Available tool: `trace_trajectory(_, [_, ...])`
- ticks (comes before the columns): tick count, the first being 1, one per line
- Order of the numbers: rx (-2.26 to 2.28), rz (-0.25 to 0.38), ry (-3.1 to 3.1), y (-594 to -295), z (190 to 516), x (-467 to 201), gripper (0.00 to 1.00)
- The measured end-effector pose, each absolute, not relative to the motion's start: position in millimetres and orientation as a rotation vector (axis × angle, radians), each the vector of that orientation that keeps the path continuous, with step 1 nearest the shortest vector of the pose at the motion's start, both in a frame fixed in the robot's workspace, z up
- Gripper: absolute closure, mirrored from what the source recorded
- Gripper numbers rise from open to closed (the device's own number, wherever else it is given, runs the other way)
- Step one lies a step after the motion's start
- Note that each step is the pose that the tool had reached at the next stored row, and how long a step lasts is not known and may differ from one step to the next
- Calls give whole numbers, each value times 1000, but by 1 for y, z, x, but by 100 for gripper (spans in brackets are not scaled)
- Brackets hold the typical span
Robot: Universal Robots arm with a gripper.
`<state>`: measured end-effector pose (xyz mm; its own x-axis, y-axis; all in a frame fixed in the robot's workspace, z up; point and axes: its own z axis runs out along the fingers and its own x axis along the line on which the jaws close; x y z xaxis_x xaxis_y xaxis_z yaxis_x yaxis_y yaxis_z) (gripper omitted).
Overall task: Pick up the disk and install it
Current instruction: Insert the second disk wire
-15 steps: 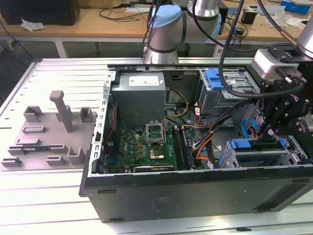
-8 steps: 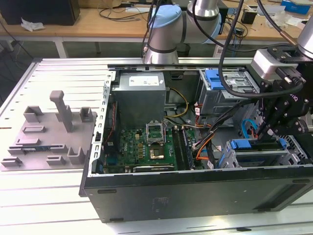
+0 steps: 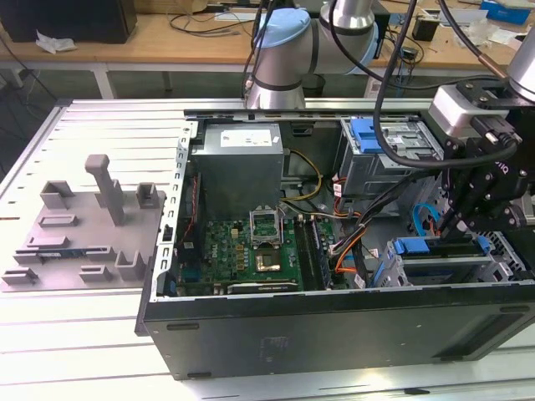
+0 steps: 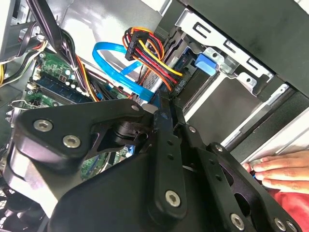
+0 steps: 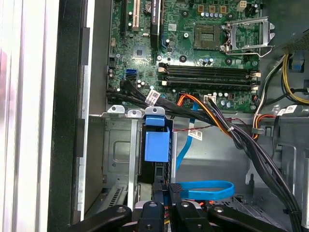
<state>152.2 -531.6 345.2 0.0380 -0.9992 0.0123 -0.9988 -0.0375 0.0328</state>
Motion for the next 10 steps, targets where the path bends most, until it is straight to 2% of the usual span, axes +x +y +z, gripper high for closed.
trace_trajectory(10, [2239, -19, -2156, -532, 345, 152, 84])
